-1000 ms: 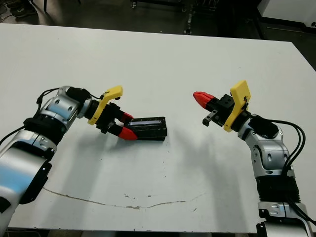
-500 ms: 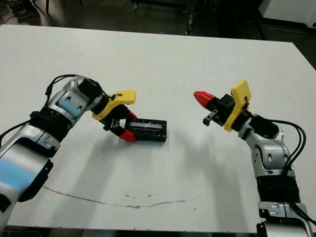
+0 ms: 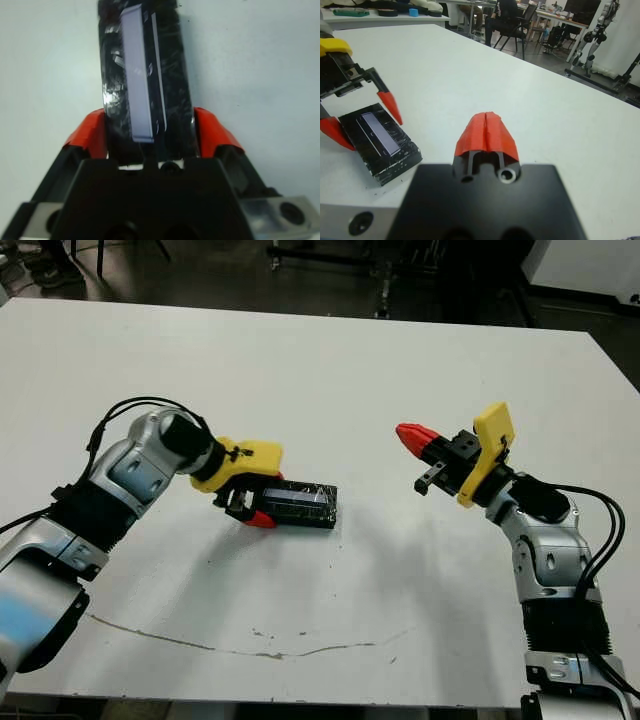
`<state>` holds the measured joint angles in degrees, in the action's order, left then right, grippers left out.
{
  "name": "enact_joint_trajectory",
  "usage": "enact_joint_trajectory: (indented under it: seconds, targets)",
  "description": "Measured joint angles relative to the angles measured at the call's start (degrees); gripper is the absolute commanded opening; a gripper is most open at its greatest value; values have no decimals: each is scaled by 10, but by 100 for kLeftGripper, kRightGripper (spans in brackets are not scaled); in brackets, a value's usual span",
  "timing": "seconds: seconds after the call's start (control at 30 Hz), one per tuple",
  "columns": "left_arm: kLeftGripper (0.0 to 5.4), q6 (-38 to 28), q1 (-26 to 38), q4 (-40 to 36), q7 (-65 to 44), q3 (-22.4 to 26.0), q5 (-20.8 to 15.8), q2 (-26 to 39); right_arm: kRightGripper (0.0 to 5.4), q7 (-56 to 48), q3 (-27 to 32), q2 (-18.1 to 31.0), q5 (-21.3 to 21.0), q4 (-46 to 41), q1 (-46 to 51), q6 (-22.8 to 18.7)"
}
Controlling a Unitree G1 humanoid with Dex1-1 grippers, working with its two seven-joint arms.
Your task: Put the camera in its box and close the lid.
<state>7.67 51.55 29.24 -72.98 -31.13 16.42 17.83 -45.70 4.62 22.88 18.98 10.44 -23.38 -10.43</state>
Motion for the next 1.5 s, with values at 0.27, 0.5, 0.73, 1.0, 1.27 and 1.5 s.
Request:
enact_joint_trajectory:
  seconds: [0.27, 0.5, 0.73, 1.0, 1.27, 1.5]
  targets:
    - [539, 5, 5, 27, 24, 9, -3, -2, 0, 0, 0, 0, 4, -7, 4, -4]
    - [539, -10, 12, 90, 25, 26, -21, -7, 0, 0, 0, 0, 4, -9, 6, -4]
    - [539, -23, 7, 91, 24, 35, -41, 2, 0, 0, 0, 0, 5, -10, 8, -4]
    - [539, 29, -32, -34, -24, 58, -69, 81, 0, -1, 1, 1, 5, -14, 10, -4]
    - [539, 13, -46, -50, -36, 88, -69, 187, 0, -3, 1, 1, 6, -13, 10, -3]
    - [539, -37, -71, -65, -20, 92, -43, 236, 0, -8, 1, 1, 6, -7, 10, -3]
